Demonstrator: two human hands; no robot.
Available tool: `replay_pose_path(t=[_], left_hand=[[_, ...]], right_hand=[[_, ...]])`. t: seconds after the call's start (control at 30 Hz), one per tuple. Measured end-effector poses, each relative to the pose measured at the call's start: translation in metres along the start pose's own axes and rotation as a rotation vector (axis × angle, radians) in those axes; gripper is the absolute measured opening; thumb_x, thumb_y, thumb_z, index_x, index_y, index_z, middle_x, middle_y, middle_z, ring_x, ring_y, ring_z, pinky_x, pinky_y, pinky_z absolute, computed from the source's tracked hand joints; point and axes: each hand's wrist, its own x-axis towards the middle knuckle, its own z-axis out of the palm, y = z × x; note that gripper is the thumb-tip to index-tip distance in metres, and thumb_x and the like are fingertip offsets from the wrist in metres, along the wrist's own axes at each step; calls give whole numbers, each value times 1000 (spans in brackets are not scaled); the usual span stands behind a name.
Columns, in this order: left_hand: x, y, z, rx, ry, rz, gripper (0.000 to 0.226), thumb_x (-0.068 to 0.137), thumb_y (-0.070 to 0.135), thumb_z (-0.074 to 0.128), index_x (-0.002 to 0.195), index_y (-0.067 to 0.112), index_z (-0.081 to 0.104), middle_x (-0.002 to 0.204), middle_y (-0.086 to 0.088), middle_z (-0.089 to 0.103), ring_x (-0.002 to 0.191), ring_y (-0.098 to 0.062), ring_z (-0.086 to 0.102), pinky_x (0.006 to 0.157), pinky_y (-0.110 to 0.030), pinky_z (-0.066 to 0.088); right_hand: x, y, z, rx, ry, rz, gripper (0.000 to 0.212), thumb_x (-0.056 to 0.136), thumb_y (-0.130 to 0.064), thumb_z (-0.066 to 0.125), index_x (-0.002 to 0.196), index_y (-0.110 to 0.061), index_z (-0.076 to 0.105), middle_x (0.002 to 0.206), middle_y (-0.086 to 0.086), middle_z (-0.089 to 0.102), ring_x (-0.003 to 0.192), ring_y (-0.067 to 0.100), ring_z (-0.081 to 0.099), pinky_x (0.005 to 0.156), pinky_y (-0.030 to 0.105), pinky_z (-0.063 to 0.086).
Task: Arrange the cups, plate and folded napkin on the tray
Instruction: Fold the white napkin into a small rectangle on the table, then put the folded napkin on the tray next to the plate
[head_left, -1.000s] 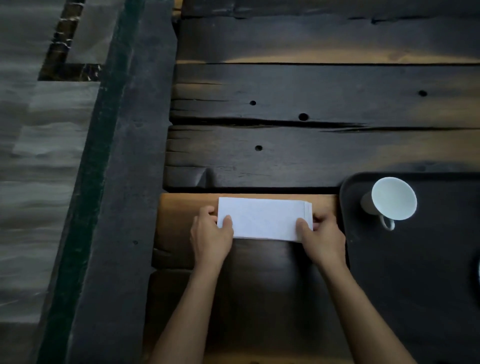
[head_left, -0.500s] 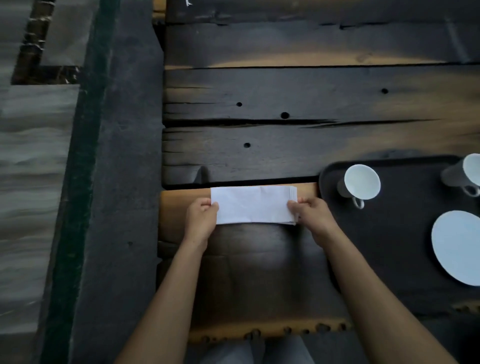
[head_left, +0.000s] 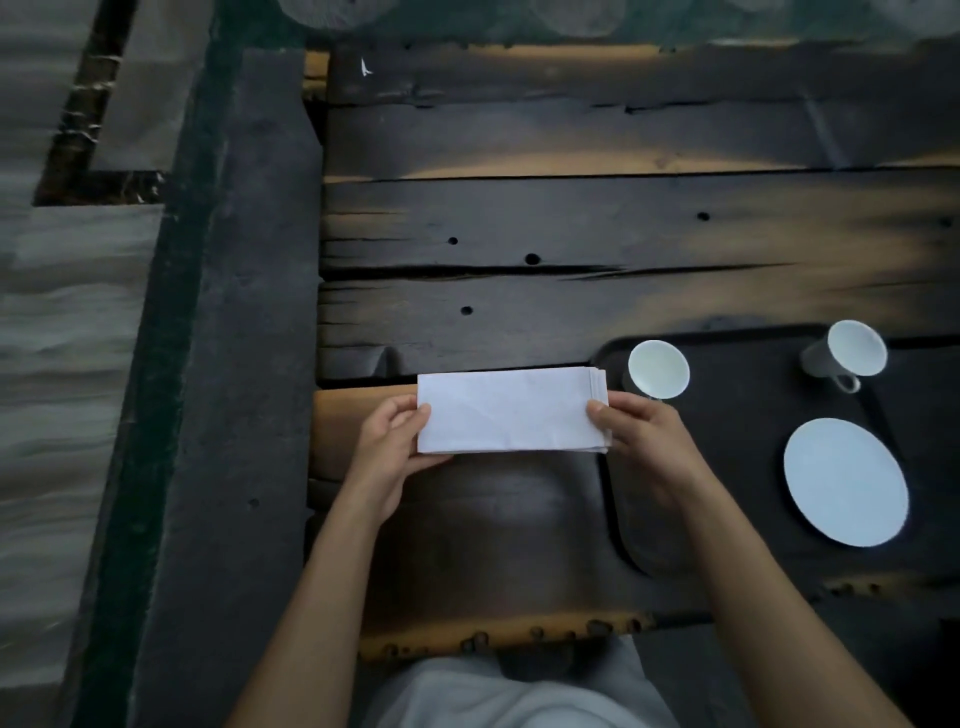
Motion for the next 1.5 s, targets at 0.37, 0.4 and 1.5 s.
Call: replay_pose_path(t=[0.37,0.4,1.5], left_hand=[[-67,-1,92,-31,-5,112,23,103,17,56,124,8,58,118,-14,70,102,-25,73,69,-41,65],[-73,-4,103,-44,-2,120,21,103,17,56,122,10,59,118,-13,70,99,-24,74,69,-41,65],[-120,-144,255,88,20,26,30,95,-8,60,122,6,64,108,-12,73,98,-23,73,81,-32,63]], right_hand=[[-29,-49,-99,41,-136,-93,22,92,-11,72,112,-3,75,107,15,77,90,22,75,71,26,59],[-32,-53,-112,34,-153,-100,22,92,-12,72,113,-4,75,109,15,77,93,23,75,73,27,60],[-27,8,-324,-289,-56,-19,23,83,-4,81,106,-4,75,99,20,77,90,29,77,73,32,62]])
